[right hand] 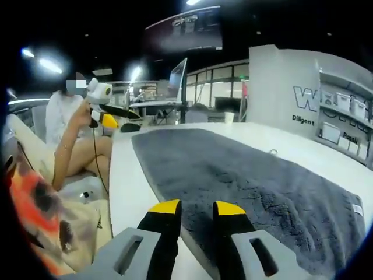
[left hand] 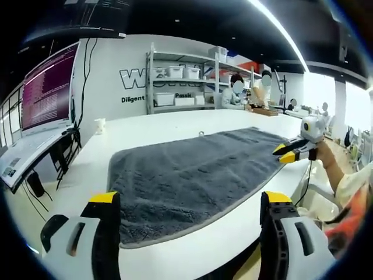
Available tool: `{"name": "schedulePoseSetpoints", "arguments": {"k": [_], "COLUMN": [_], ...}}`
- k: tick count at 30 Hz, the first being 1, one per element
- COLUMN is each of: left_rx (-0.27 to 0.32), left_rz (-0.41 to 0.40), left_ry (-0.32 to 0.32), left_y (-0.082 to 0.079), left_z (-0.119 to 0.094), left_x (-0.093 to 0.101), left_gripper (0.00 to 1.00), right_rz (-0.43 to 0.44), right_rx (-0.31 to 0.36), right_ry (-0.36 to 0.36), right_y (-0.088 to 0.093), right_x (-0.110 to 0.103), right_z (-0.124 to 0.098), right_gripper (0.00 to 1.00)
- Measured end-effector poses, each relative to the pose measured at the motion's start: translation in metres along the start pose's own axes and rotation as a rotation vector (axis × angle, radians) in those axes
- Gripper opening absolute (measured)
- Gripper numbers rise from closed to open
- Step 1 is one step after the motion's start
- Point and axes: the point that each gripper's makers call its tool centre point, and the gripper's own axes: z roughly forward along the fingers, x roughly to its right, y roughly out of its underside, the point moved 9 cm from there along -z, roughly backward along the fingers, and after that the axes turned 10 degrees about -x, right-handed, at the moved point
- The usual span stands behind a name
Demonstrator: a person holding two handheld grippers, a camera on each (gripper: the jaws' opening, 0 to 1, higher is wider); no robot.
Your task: Open the folded towel by lifting each exposed corner and separating the folded layers until the towel lies flat within the target outline without major curled edges
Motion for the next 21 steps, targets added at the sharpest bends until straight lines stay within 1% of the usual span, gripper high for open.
{"name": "schedulePoseSetpoints", "arguments": {"k": [3,5,6,8,10,12,21], "left_rx": [-0.006,-0.016,-0.018,-0.019,-0.017,-0.019,-0.027], "left_rz": [0.001,0.003,0.003,0.003,0.002,0.005,0.007], "left_ry": [0.000,-0.003,-0.004,-0.005,-0.002,0.000,-0.007], "left_y": [0.001,0.002,0.002,0.003,0.003,0.003,0.004], "left_z": [0.001,0.002,0.002,0.003,0.003,0.003,0.002], "left_x": [0.001,0.002,0.001,0.002,0.003,0.003,0.004], "left_gripper": [0.98,0.98,0.98,0.98,0.98,0.98,0.97], "right_rz": [0.008,0.024,0.028,0.037,0.028,-0.003,-0.028], "right_rx": [-0.032,-0.093,-0.099,-0.084,-0.091,-0.099,-0.112], "right_ry": [0.009,-0.006,-0.009,-0.010,-0.011,-0.014,-0.037], "right_y": [0.003,0.010,0.012,0.011,0.011,0.011,0.011], "right_x": [0.002,0.001,0.001,0.002,0.001,-0.002,-0.006], "right_z": [0.001,0.003,0.004,0.004,0.003,0.002,-0.001], "right_gripper": [0.08,0.08,0.09,0.08,0.08,0.07,0.04]}}
